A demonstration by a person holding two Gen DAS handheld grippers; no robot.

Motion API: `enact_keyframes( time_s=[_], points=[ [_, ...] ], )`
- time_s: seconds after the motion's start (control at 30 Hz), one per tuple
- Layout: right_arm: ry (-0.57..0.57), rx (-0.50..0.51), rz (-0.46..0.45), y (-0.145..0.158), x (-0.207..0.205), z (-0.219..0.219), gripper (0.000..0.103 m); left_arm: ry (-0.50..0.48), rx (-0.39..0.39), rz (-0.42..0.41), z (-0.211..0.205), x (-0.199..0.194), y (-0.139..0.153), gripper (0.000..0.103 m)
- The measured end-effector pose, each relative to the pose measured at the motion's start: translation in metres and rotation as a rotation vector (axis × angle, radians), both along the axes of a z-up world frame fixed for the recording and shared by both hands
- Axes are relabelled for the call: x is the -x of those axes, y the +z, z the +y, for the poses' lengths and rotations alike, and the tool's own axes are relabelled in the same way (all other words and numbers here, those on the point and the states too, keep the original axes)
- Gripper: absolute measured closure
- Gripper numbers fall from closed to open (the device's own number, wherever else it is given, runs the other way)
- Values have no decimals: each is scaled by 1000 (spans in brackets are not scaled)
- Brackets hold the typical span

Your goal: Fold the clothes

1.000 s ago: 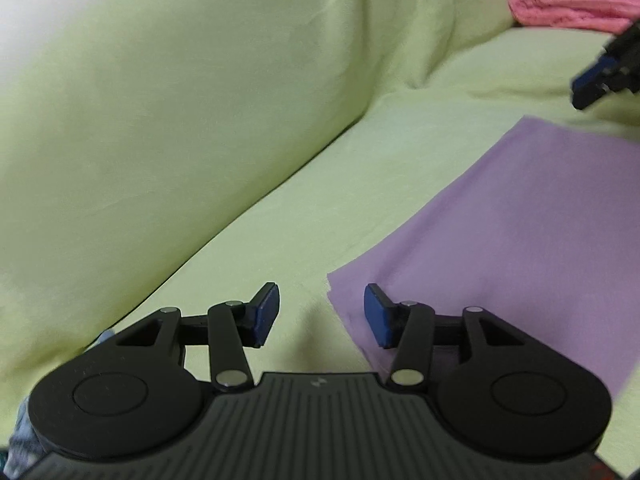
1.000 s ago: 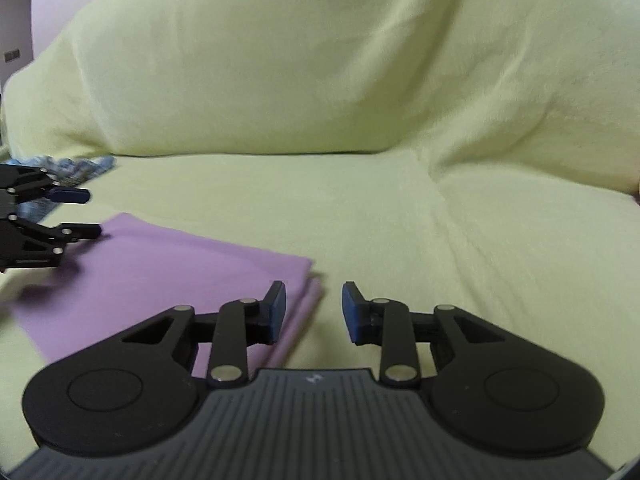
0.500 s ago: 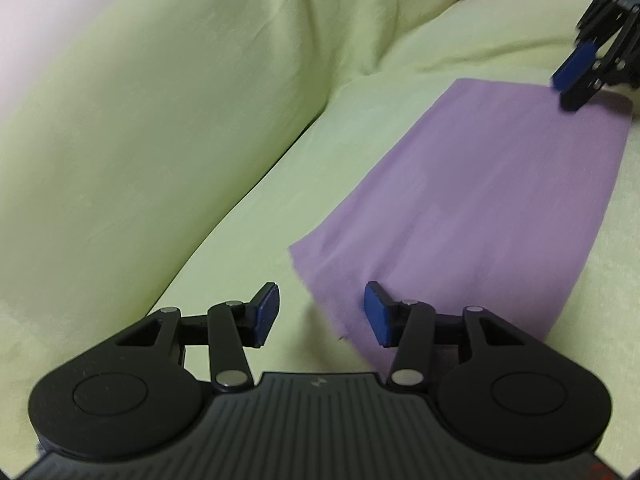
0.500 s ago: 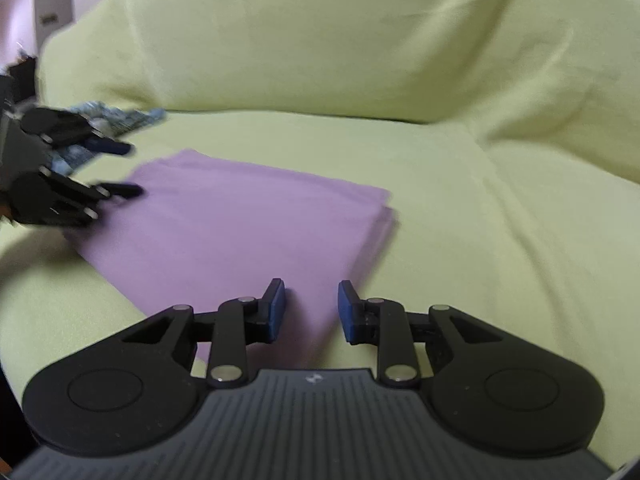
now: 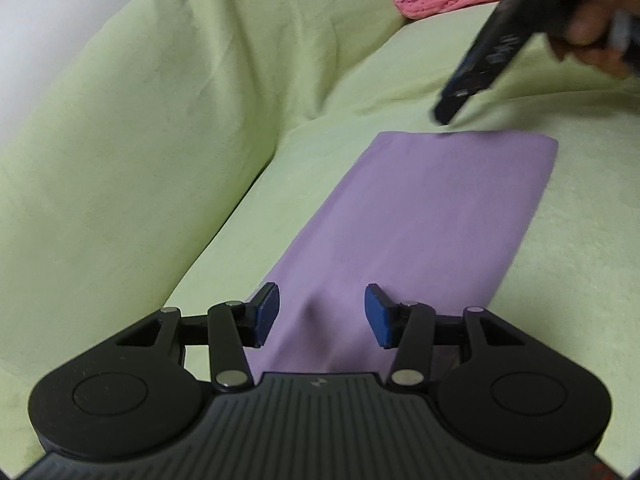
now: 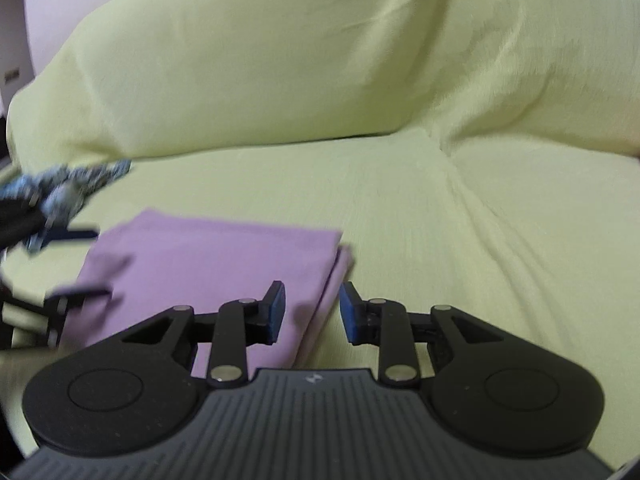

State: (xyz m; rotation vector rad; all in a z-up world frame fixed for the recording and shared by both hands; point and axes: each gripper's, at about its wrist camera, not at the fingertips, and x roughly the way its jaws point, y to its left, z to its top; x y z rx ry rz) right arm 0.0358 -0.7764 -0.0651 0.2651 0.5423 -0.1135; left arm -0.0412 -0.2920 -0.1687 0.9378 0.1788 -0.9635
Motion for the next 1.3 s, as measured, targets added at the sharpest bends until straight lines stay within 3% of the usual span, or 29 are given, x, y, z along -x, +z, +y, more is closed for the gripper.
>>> enact_keyframes(
  time_s=[0.23, 0.4, 0.5, 0.63, 0.83, 0.93, 1.07, 1.17, 1.3],
  points=[
    [19, -77, -19, -18, -45, -22, 78, 50, 57, 73, -3, -16, 3, 49],
    [24, -130, -50, -22, -52, -28, 81, 45, 60, 69, -2, -17, 0, 49],
    [14, -138, -40, -22, -54, -28, 97, 43, 62, 63, -2, -15, 0, 49],
    [-27, -144, -103, -9, -36, -31, 100, 31, 66, 52, 1, -9, 0, 49],
    [-71, -191, -52, -34, -39, -36, 99, 11, 59, 45, -2, -7, -4, 49],
    [-110, -195, -60, -29, -32, -37, 83, 19, 70, 49, -3, -14, 0, 49],
    [-147, -200, -87, -23, -9, -31, 83, 61, 93, 68, -9, -36, 2, 49],
    [-83, -141, -75, -29, 2, -9, 83, 93, 87, 75, -13, -50, -3, 49],
    [-51, -33, -15, -37, 18, 5, 84, 132, 41, 17, -11, -66, -11, 48]
  ],
)
